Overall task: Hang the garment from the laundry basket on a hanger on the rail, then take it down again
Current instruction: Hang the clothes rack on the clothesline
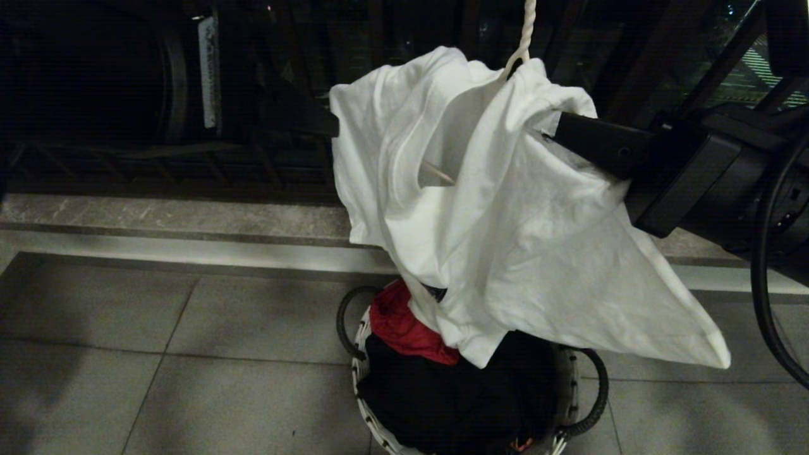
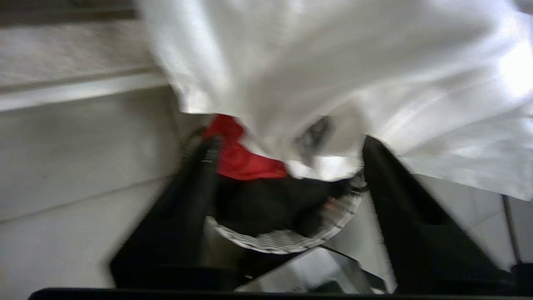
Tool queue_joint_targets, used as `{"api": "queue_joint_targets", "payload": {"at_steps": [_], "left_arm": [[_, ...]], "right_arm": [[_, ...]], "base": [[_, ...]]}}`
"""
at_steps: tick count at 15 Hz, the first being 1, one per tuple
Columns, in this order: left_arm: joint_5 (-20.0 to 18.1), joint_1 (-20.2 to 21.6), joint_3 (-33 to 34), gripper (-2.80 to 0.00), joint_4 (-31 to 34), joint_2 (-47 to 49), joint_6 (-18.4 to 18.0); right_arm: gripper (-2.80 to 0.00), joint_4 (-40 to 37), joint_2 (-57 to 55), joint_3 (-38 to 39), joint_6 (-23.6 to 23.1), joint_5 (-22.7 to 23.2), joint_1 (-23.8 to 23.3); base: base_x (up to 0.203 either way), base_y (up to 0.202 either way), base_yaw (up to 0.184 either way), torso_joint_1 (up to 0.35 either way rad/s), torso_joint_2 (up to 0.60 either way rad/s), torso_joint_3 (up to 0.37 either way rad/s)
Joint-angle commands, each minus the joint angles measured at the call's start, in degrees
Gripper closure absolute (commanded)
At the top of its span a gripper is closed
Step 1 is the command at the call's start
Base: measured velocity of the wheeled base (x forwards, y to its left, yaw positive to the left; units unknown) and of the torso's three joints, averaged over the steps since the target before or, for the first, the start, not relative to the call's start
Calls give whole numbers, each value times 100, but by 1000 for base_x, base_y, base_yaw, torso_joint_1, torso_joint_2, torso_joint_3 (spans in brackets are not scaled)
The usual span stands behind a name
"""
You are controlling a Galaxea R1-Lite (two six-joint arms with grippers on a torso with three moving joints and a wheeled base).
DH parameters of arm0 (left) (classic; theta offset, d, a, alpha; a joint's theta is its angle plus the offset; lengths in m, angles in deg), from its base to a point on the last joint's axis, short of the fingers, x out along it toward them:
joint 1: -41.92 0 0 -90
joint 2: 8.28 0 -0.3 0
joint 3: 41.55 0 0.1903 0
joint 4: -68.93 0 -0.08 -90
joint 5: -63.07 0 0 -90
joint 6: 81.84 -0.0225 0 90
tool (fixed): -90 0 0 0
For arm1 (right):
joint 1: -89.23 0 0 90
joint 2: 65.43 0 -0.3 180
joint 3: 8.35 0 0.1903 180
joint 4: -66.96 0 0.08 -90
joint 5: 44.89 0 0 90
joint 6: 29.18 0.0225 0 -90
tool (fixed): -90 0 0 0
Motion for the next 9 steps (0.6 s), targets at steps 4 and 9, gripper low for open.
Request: {"api": "queue_joint_targets", "payload": {"at_steps": [4, 9], "left_arm": [[-3063, 1937, 3, 0, 12, -87, -920], [-4555, 2395, 59, 0, -37, 256, -2262]], "right_arm": [[0, 32, 3, 0, 71, 253, -17], [0, 9, -14, 35, 323, 719, -26]], "base": [[0, 0, 0, 0, 0, 0], [0, 0, 0, 0, 0, 0]]}}
